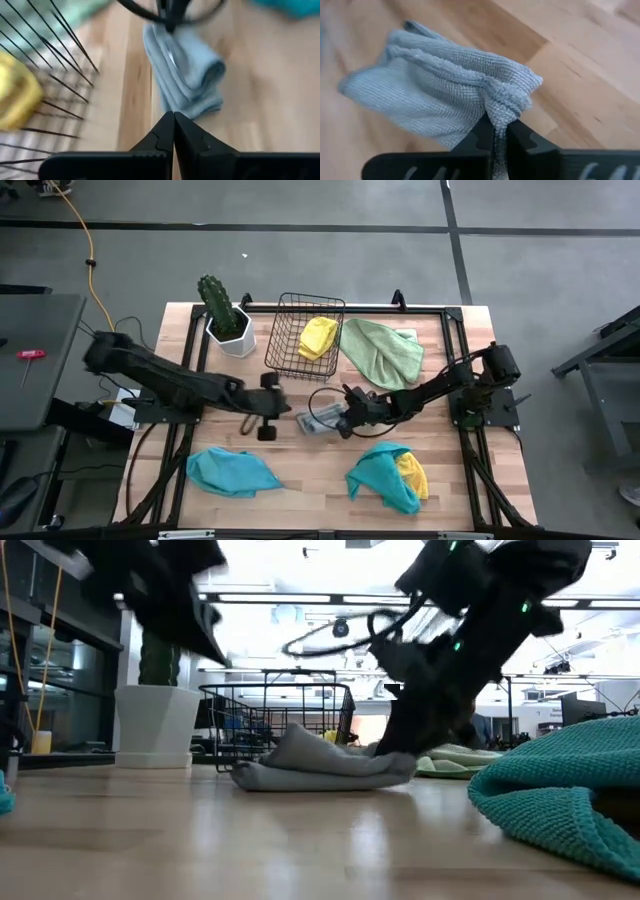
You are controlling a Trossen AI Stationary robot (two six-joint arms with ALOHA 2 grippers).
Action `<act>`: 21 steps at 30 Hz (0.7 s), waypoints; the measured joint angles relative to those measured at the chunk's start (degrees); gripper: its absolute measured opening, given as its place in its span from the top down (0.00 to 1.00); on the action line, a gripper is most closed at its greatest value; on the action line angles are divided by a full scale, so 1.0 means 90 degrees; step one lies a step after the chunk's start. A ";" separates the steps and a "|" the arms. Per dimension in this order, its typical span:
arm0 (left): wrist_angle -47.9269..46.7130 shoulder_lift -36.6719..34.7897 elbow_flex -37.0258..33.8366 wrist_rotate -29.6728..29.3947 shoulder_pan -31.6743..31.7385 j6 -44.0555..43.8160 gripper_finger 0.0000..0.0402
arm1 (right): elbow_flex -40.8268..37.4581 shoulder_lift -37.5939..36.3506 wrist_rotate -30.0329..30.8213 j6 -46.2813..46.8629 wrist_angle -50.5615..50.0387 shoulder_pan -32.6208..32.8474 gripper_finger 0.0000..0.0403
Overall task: Fold microfiber towels
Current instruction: Put the gray microfiber cloth into the black wire basket
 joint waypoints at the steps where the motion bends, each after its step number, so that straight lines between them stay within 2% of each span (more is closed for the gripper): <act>1: -0.0004 -0.0298 0.0000 -0.0070 -0.0043 0.0054 1.00 | 0.0001 -0.0097 -0.0049 -0.0292 -0.0003 0.0012 0.99; 6: 0.0068 -0.1741 0.0006 -0.0622 -0.0254 0.0476 1.00 | 0.0698 -0.0514 -0.0346 -0.1902 -0.1149 0.0070 0.99; 12: -0.0103 -0.3044 0.0010 -0.1140 -0.0457 0.0476 1.00 | 0.2863 -0.0540 -0.0447 -0.3865 -0.3268 0.0072 1.00; 17: -0.0158 -0.3502 -0.0095 -0.1197 -0.0713 0.0242 1.00 | 0.4458 -0.0535 -0.0461 -0.5090 -0.4121 -0.0202 1.00; 21: -0.0203 -0.3568 -0.0216 -0.1374 -0.0868 0.0222 1.00 | 0.5411 -0.0535 -0.0490 -0.5788 -0.4448 -0.0744 1.00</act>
